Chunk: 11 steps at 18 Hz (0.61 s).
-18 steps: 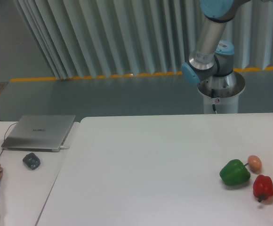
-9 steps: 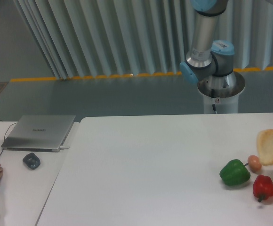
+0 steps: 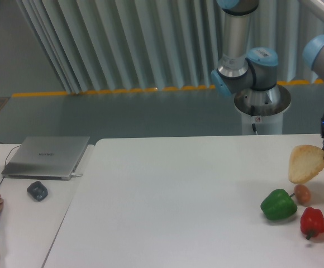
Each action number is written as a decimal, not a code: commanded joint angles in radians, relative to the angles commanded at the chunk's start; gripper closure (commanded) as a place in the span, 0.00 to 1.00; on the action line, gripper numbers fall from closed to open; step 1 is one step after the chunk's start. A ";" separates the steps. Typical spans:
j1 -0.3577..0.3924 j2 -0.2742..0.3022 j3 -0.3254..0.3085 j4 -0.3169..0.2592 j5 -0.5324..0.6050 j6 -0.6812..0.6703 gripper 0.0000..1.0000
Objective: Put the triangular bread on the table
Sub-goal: 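Carry the triangular bread slice in the gripper down toward the table, then lower the bread beside the peppers and open the gripper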
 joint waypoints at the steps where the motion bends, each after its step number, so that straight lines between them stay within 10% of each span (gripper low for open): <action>1: -0.011 -0.002 -0.002 0.003 0.000 -0.001 0.79; 11: -0.123 -0.011 -0.028 0.078 0.199 -0.001 0.74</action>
